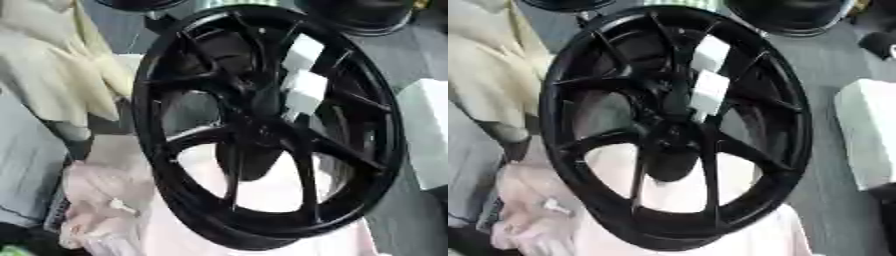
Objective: Pull the pin out of the wheel hub.
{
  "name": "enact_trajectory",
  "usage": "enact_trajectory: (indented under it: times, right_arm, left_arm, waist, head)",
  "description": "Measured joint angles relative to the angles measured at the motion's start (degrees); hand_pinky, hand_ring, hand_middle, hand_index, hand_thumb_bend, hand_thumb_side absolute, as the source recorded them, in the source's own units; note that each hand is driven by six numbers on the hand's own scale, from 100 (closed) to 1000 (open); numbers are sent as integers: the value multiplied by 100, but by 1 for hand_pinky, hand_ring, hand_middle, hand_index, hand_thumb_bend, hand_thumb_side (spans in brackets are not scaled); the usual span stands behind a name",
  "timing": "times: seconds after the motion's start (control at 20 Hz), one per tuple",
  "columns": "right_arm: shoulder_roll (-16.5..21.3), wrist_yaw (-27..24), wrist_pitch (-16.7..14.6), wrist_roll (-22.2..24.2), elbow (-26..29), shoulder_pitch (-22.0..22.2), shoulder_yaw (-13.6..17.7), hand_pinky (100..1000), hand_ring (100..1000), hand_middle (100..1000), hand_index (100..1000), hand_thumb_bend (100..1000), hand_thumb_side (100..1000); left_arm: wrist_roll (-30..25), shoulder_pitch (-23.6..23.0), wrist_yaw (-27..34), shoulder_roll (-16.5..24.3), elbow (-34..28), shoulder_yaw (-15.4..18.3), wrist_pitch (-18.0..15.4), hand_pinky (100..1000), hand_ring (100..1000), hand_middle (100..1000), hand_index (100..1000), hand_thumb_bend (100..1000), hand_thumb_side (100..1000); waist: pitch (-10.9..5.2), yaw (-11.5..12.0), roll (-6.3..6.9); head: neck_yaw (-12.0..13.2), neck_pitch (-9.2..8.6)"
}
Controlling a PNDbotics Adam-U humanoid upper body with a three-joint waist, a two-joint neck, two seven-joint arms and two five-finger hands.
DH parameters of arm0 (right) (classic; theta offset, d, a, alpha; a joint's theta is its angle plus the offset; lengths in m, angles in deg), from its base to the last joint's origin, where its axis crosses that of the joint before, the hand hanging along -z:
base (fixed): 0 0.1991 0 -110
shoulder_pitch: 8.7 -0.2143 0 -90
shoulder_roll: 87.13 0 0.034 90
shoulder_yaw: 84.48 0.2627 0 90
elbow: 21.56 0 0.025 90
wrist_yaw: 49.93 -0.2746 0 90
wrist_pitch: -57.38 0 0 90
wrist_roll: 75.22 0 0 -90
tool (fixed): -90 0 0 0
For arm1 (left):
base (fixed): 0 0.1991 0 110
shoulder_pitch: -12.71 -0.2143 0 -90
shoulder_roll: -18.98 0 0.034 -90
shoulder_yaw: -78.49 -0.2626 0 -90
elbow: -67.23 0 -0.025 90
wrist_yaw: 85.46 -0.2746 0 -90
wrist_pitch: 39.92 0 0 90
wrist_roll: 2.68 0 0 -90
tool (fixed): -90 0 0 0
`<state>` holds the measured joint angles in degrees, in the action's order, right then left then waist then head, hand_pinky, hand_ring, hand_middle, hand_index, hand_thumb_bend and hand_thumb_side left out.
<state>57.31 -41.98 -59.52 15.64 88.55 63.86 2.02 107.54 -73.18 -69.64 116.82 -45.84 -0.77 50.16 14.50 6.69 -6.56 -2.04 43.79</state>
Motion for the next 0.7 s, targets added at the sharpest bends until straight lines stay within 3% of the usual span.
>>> enact_trajectory:
  times: [0.2,0.4,0.55,0.7]
  right_arm:
    - [351,-206,125,127,314,-169,-451,806,793,763,826,440,406]
    - [404,-312,75,389,382,-390,-789,817,806,768,824,441,430]
    - [404,-293,-129,590,385,-540,-893,835,826,773,822,442,503]
    - [404,-104,-541,579,394,-620,-891,840,831,776,828,443,536]
  left_arm:
    - [-40,12,20,66,1,-35,-8,586,606,569,675,100,867]
    - [-44,18,27,94,2,-37,-11,585,605,568,674,100,866]
    - [-46,24,27,95,3,-39,-12,584,605,568,674,100,866]
    - [-46,33,27,97,4,-41,-12,583,605,568,673,100,865]
  waist:
    - [-14,14,3]
    - [-14,51,5]
    - [-14,58,6]
    - [-13,75,7]
  head:
    - [17,0]
    - [10,0]
    - [18,0]
    - [41,0]
